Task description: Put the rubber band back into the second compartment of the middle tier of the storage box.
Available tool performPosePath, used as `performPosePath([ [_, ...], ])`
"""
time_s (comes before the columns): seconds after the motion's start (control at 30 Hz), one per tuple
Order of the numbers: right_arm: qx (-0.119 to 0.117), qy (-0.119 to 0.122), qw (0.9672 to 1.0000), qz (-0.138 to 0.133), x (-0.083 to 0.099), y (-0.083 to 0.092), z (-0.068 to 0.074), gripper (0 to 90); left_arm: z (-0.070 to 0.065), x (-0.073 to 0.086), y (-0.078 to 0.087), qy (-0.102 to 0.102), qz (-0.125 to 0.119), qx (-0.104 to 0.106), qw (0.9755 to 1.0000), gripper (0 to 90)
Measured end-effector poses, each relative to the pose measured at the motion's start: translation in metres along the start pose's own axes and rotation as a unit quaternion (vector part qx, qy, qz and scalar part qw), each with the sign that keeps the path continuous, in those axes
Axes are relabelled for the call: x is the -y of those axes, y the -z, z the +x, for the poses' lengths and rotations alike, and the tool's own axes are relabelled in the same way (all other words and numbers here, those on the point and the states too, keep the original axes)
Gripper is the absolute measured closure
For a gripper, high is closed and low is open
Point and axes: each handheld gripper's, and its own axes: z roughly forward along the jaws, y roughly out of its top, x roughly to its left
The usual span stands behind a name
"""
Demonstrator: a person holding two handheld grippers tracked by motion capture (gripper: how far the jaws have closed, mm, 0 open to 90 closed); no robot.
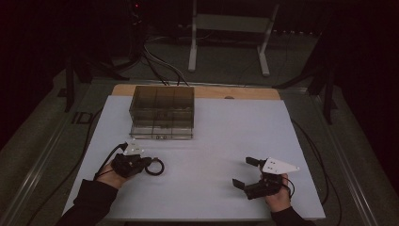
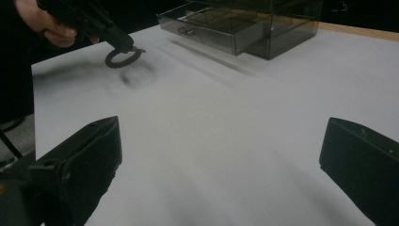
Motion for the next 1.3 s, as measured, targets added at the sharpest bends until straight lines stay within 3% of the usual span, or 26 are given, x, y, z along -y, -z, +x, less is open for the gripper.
performPosePath([
  [1.3,-0.001,0.002,1.0,-0.001,0.0,0.0,0.001,0.0,0.001,-0.042,0.021,-0.024,-0.023,0.008,0.9994,87.6],
])
